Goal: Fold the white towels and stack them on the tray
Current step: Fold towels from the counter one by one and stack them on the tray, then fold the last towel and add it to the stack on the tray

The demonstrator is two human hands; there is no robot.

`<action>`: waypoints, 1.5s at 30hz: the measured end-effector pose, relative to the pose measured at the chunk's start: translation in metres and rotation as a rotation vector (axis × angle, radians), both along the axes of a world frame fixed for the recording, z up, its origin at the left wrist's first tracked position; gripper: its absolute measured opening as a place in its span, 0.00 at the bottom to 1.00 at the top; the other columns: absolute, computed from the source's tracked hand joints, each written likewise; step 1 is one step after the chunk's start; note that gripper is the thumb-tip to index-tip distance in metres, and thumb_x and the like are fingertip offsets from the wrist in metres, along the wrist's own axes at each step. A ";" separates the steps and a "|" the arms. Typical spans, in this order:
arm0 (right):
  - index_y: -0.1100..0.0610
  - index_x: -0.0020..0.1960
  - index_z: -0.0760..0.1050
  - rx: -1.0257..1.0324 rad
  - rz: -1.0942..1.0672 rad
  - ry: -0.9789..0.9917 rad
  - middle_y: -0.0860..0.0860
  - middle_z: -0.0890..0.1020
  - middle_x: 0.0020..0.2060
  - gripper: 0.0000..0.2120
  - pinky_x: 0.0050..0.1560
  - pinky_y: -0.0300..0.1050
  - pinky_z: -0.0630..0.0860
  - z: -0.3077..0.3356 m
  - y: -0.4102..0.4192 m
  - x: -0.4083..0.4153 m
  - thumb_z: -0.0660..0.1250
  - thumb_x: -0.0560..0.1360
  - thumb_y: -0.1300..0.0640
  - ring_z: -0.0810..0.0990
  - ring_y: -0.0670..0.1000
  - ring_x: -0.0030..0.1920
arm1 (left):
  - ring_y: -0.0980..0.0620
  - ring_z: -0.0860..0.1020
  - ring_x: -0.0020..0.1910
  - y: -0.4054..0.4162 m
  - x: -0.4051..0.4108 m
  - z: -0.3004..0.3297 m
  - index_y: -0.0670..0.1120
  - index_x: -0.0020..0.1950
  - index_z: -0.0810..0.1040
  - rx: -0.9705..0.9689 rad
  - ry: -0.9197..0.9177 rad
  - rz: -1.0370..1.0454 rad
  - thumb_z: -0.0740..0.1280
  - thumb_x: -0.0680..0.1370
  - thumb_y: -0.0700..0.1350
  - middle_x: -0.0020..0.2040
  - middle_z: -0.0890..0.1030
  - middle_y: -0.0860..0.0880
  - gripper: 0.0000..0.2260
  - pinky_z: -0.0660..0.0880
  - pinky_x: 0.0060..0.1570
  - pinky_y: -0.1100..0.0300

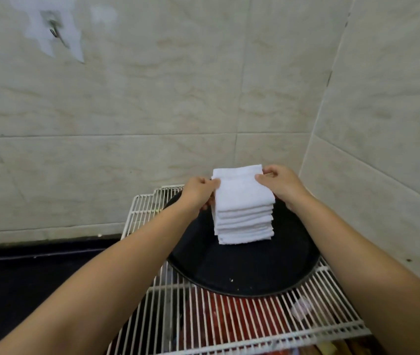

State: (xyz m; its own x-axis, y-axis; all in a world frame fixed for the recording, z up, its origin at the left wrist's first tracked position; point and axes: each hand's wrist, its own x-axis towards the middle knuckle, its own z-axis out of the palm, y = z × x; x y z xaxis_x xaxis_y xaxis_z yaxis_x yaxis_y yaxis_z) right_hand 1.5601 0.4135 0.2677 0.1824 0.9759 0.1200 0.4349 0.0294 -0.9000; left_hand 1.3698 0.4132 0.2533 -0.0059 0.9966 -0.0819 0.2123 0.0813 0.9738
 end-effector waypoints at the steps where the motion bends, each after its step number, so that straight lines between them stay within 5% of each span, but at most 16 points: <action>1: 0.60 0.51 0.78 -0.009 -0.008 0.007 0.52 0.79 0.40 0.06 0.44 0.43 0.71 -0.001 0.000 0.000 0.68 0.75 0.59 0.76 0.51 0.45 | 0.50 0.67 0.24 0.001 -0.001 -0.001 0.45 0.30 0.65 0.002 0.015 0.012 0.65 0.78 0.47 0.28 0.70 0.46 0.18 0.61 0.19 0.66; 6: 0.60 0.62 0.72 -0.077 -0.063 0.040 0.55 0.77 0.51 0.19 0.39 0.42 0.72 0.014 -0.015 0.001 0.69 0.74 0.55 0.76 0.52 0.48 | 0.50 0.67 0.28 -0.011 -0.018 0.001 0.46 0.34 0.64 -0.021 0.032 0.029 0.65 0.77 0.54 0.32 0.71 0.46 0.18 0.62 0.23 0.62; 12: 0.58 0.64 0.70 0.206 -0.087 -0.174 0.51 0.74 0.49 0.19 0.51 0.42 0.68 0.073 -0.052 -0.063 0.67 0.75 0.53 0.74 0.50 0.50 | 0.57 0.69 0.23 -0.065 -0.102 0.014 0.47 0.40 0.67 0.076 0.026 0.032 0.61 0.80 0.51 0.33 0.71 0.48 0.12 0.62 0.21 0.66; 17: 0.59 0.62 0.72 0.264 0.194 -0.323 0.55 0.77 0.52 0.17 0.52 0.42 0.68 0.067 -0.106 -0.234 0.64 0.76 0.53 0.76 0.54 0.54 | 0.54 0.71 0.31 -0.170 -0.259 0.021 0.43 0.51 0.69 0.137 0.134 0.210 0.60 0.80 0.51 0.37 0.74 0.48 0.11 0.64 0.29 0.61; 21: 0.60 0.61 0.74 0.287 0.441 -0.406 0.58 0.79 0.55 0.16 0.56 0.46 0.71 0.023 -0.177 -0.400 0.62 0.77 0.52 0.77 0.57 0.56 | 0.53 0.73 0.30 -0.286 -0.399 0.005 0.44 0.48 0.69 0.156 0.339 0.378 0.61 0.80 0.50 0.37 0.76 0.49 0.10 0.67 0.26 0.62; 29: 0.53 0.66 0.68 0.499 1.108 -0.796 0.53 0.72 0.62 0.18 0.61 0.53 0.69 -0.062 -0.386 -0.688 0.57 0.79 0.46 0.71 0.55 0.63 | 0.50 0.75 0.43 -0.545 -0.617 -0.042 0.47 0.51 0.74 -0.090 0.738 0.796 0.62 0.79 0.52 0.42 0.77 0.51 0.10 0.70 0.43 0.58; 38: 0.54 0.68 0.66 0.660 1.600 -0.898 0.54 0.72 0.64 0.19 0.61 0.53 0.68 -0.129 -0.580 -0.905 0.55 0.80 0.47 0.71 0.56 0.64 | 0.48 0.77 0.52 -0.799 -0.748 -0.111 0.44 0.55 0.74 -0.452 0.669 1.201 0.61 0.79 0.50 0.51 0.80 0.47 0.11 0.70 0.57 0.54; 45: 0.53 0.69 0.65 0.712 1.893 -0.885 0.53 0.70 0.66 0.20 0.64 0.52 0.66 -0.154 -0.689 -1.066 0.54 0.81 0.47 0.69 0.55 0.66 | 0.47 0.77 0.49 -0.933 -0.846 -0.130 0.45 0.54 0.75 -0.627 0.583 1.428 0.61 0.79 0.49 0.50 0.80 0.46 0.09 0.73 0.51 0.56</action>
